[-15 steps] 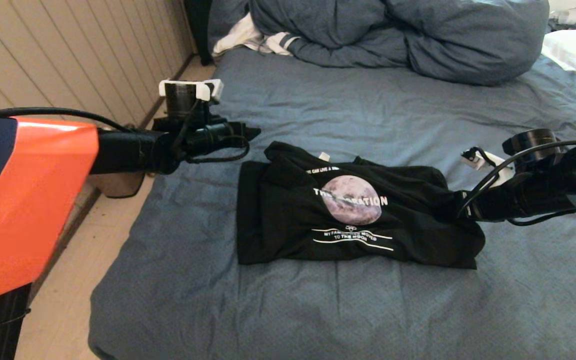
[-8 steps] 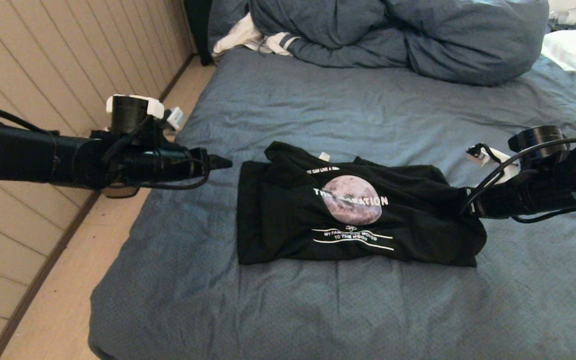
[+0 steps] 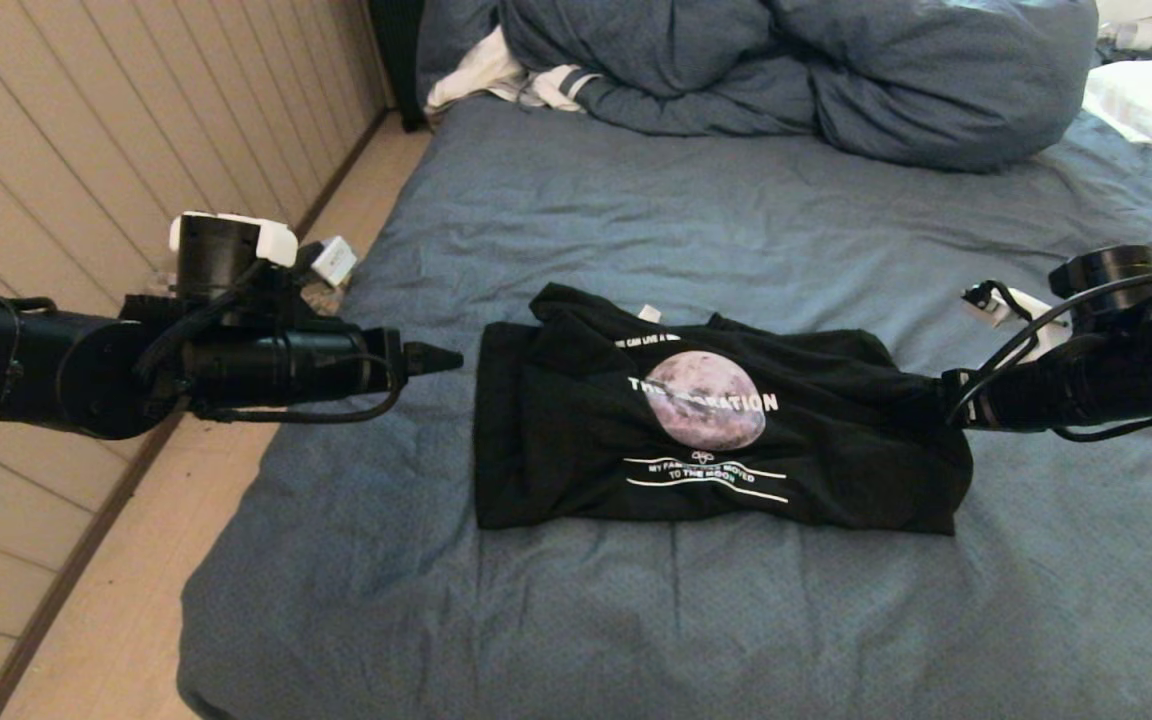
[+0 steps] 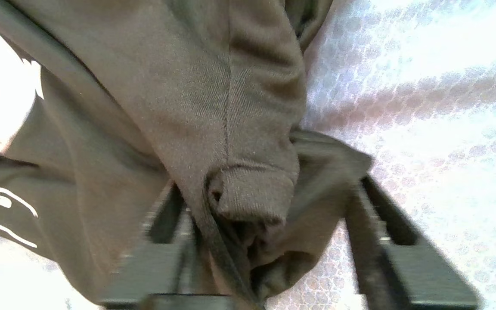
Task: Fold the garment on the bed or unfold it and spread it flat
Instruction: Fold the black T-shirt
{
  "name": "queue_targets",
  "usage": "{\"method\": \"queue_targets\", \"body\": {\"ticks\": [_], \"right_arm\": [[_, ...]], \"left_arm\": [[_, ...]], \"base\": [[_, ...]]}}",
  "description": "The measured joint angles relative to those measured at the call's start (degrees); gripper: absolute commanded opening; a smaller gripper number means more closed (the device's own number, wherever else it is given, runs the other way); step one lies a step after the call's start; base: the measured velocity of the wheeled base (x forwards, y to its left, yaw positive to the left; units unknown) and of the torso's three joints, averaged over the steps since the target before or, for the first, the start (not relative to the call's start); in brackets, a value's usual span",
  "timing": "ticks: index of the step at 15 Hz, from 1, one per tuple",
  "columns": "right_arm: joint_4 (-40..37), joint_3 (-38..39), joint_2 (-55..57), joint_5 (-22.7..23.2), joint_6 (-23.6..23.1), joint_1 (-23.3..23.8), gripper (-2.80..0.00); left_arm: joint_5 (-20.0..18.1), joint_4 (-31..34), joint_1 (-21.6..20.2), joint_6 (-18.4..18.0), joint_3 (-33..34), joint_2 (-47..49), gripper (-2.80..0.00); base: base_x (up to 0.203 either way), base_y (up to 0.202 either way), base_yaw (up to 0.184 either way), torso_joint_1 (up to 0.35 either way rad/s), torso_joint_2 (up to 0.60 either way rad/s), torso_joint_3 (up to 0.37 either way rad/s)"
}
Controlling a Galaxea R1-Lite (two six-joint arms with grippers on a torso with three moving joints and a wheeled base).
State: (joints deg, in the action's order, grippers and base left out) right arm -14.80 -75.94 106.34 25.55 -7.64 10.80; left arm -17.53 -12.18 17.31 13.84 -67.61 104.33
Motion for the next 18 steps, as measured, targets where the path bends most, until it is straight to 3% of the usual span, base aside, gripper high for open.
{"method": "queue_targets", "body": {"ticks": [1,2,7,15,18], "right_arm": [[0.1,0.1,0.0,0.0,-0.2,-0.1,0.00],[0.1,0.3,0.0,0.1,-0.2,-0.3,0.00],[0.1,0.3,0.1,0.1,-0.2,-1.4,0.00],[0.1,-0.1,0.8,0.1,0.0,-2.2,0.00],[0.1,-0.4,1.1,0.0,0.0,-2.2,0.00]], "left_arm": [[0.1,-1.2,0.8,-0.1,-0.8,0.7,0.00],[0.1,-2.6,1.7,-0.1,-1.8,1.6,-2.80],[0.2,-2.6,5.6,-0.4,-6.2,5.0,-2.80],[0.6,-3.1,16.7,-0.6,-8.1,8.7,-2.80],[1.6,-4.0,17.6,-3.0,-9.4,12.6,-2.80]], "base": [[0.000,0.000,0.000,0.000,0.00,0.000],[0.000,0.000,0.000,0.000,0.00,0.000],[0.000,0.000,0.000,0.000,0.00,0.000],[0.000,0.000,0.000,0.000,0.00,0.000],[0.000,0.000,0.000,0.000,0.00,0.000]]}}
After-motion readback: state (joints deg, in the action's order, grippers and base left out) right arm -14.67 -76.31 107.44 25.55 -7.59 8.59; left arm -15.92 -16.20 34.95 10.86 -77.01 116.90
